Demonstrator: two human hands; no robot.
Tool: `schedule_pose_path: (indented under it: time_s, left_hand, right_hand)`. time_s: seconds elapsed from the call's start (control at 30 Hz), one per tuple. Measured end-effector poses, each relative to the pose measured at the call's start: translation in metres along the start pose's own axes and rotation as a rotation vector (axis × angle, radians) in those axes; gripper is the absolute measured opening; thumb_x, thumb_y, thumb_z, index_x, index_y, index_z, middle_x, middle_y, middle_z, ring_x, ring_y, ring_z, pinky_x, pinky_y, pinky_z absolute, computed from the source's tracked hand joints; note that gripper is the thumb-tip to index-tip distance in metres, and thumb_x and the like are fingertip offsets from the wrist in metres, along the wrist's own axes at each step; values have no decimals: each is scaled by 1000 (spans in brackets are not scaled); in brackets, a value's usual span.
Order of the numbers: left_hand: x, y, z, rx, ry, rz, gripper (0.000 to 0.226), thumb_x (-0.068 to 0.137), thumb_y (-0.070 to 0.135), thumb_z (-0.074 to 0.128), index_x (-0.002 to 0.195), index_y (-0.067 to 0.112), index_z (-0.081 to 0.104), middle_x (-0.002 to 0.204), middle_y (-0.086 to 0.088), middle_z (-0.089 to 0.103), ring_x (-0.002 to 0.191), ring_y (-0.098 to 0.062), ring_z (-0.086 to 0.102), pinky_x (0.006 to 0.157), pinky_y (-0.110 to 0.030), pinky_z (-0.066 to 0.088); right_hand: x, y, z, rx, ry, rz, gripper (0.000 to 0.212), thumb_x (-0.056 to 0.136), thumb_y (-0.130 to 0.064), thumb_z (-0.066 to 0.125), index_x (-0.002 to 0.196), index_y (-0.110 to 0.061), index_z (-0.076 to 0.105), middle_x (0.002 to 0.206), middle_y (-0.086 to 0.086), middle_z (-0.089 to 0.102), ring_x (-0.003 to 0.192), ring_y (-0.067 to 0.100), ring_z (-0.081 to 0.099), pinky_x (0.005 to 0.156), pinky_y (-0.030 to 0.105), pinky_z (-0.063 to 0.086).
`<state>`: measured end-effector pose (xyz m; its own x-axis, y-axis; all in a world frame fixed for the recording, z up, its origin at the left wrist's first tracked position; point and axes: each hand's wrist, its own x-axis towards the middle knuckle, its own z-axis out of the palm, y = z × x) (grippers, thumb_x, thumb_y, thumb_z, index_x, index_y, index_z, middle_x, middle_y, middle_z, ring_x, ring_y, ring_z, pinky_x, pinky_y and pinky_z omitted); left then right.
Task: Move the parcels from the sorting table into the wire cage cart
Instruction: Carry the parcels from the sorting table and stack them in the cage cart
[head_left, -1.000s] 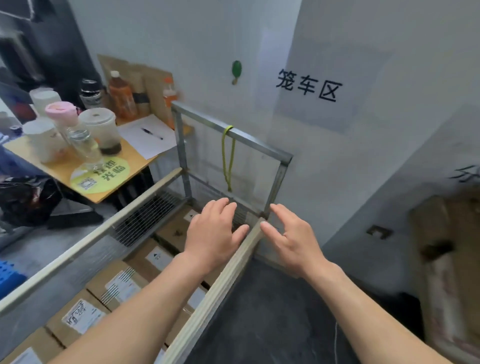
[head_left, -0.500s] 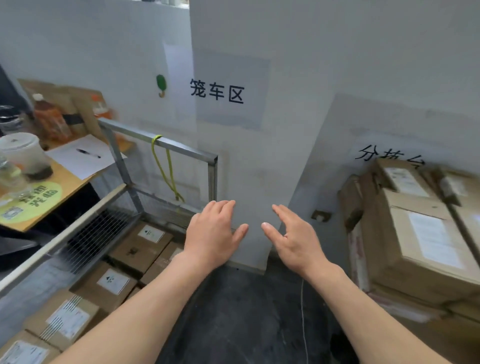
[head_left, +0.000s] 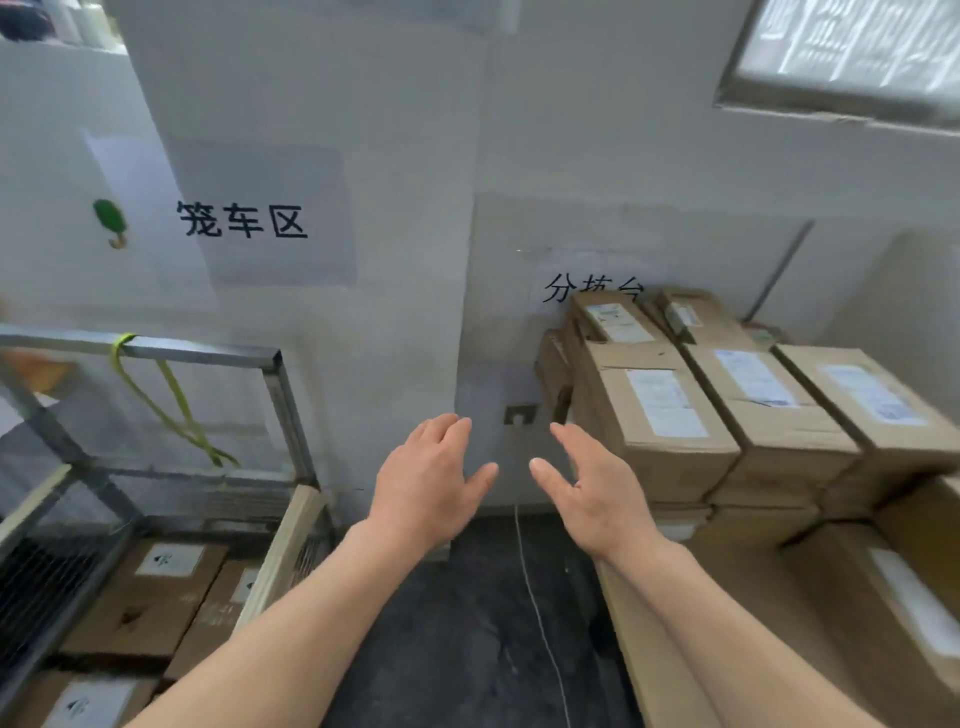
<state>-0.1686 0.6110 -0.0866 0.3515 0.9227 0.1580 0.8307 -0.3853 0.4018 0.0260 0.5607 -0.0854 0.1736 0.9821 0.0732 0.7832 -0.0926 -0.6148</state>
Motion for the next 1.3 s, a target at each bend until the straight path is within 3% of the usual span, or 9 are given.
schedule_pose_path:
  time_s: [0.17, 0.33, 0.5, 0.63, 0.8, 0.97, 1.03, 1.23, 1.3]
  left_hand:
    - [10, 30, 8, -52, -73, 158, 69, 100, 53, 48, 156, 18, 31, 162, 2, 29, 149, -17, 27, 117, -34, 29]
    - [11, 63, 21, -55, -148, 294, 71, 98, 55, 50, 157, 21, 29, 155, 2, 41, 139, -21, 43, 108, -37, 39]
    - [7, 96, 41, 3, -189, 449, 74, 95, 59, 51, 155, 21, 32, 166, -2, 20, 153, -25, 13, 121, -44, 23]
    - [1, 128, 56, -83, -266, 533, 78, 96, 59, 51, 158, 21, 22, 162, 2, 31, 145, -18, 35, 113, -38, 35]
    - [-2, 179, 84, -114, -330, 591, 77, 95, 58, 54, 157, 20, 28, 165, 2, 23, 150, -17, 23, 116, -39, 33]
    - [2, 238, 116, -117, -384, 614, 76, 95, 58, 55, 156, 20, 30, 157, 0, 39, 140, -19, 41, 108, -37, 42]
    - [6, 266, 129, -121, -410, 609, 75, 95, 59, 55, 155, 20, 31, 154, -2, 43, 137, -22, 45, 105, -38, 44]
    - [21, 361, 174, -144, -403, 621, 71, 95, 57, 55, 151, 18, 39, 165, -2, 21, 153, -20, 12, 116, -45, 35]
    - [24, 392, 186, -156, -430, 621, 71, 95, 56, 55, 153, 19, 35, 165, -1, 22, 152, -20, 17, 116, -43, 34]
  right_hand:
    - [-28, 22, -27, -52, 106, 120, 62, 100, -45, 55, 154, -20, 39, 161, -2, 37, 150, 14, 30, 122, 35, 28]
    - [-67, 46, -46, -78, 193, 255, 60, 100, -43, 57, 154, -21, 41, 160, -2, 39, 150, 12, 28, 122, 32, 27]
    - [-110, 68, -61, -88, 282, 375, 61, 99, -45, 57, 153, -20, 42, 159, -2, 41, 149, 12, 32, 121, 37, 32]
    - [-141, 87, -72, -79, 326, 466, 62, 99, -48, 55, 154, -23, 41, 160, -3, 38, 149, 12, 30, 120, 37, 32]
    - [-175, 124, -94, -70, 401, 567, 62, 98, -49, 57, 153, -24, 44, 160, -3, 39, 149, 10, 30, 120, 36, 32]
    - [-192, 169, -127, -69, 457, 636, 62, 96, -48, 60, 150, -22, 47, 157, -3, 44, 145, 12, 38, 117, 36, 36]
    - [-196, 190, -146, -75, 497, 656, 58, 96, -43, 62, 148, -19, 50, 153, -2, 49, 139, 15, 45, 111, 28, 37]
    - [-196, 259, -217, -140, 564, 715, 54, 99, -36, 60, 148, -13, 49, 149, 5, 51, 137, 24, 47, 108, 32, 37]
    - [-192, 286, -241, -171, 587, 739, 52, 99, -36, 61, 145, -14, 52, 143, 7, 55, 131, 27, 51, 100, 31, 40]
